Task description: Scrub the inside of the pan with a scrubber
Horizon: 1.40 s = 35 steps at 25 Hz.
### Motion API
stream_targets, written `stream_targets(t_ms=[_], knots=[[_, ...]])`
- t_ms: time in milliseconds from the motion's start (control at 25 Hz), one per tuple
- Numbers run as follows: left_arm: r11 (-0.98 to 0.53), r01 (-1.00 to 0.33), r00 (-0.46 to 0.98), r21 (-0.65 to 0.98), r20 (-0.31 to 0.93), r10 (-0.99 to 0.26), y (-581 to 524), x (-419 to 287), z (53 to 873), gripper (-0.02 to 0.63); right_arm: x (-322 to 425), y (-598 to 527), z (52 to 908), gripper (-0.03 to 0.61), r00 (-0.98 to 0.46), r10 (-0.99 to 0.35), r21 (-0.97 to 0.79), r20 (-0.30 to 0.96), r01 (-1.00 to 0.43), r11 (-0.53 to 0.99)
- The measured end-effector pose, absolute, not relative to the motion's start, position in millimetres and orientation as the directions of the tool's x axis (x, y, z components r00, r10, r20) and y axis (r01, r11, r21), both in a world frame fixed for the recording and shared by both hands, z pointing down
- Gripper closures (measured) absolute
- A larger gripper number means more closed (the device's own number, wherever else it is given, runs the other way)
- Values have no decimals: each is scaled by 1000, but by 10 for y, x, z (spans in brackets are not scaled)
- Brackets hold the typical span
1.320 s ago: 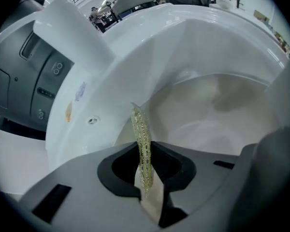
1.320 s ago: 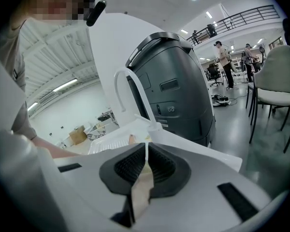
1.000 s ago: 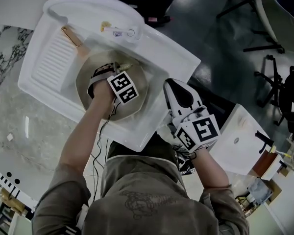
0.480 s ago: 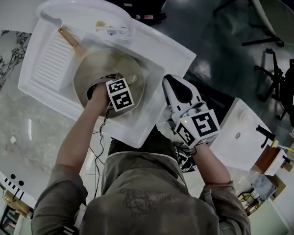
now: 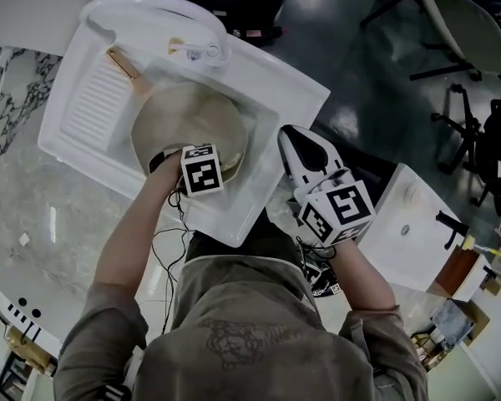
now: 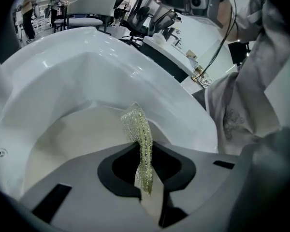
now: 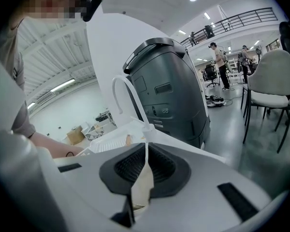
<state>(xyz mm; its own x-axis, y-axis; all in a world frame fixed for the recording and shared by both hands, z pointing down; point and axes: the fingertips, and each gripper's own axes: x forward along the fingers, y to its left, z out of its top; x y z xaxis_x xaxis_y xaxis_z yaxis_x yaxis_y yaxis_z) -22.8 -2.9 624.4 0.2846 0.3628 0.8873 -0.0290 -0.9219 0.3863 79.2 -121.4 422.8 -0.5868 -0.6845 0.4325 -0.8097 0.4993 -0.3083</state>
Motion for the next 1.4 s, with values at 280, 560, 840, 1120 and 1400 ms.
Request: stream_targets(t_ms=[280,560,840,1120,1400], knots=[[-890,-1,327,456,841,431,93,-432,5823,540,743,-1241,4103,541,-599,-682,-297,420,-801,520],[-943,-285,323,169,944,72,-830,-973,5451,541,631,-1310,4047,541,-610,-680,-307,408,-793,527],[-942,-200,69,-268,956,-286,-1770,-1418,5570,541,505,-1298,4192,541,-615,-666,-320,422,-789,525],[-966,-4,-36,-257,966,-257,-1753,-1375,6102,541,358,-1268,4213,541,-634,-654,-322,413,-773,547],[-968,119,-68,-222,970,-231,-1570,-1250,6513,541,328,-1266,4256,541,-635,-658,-342,405,-772,535]])
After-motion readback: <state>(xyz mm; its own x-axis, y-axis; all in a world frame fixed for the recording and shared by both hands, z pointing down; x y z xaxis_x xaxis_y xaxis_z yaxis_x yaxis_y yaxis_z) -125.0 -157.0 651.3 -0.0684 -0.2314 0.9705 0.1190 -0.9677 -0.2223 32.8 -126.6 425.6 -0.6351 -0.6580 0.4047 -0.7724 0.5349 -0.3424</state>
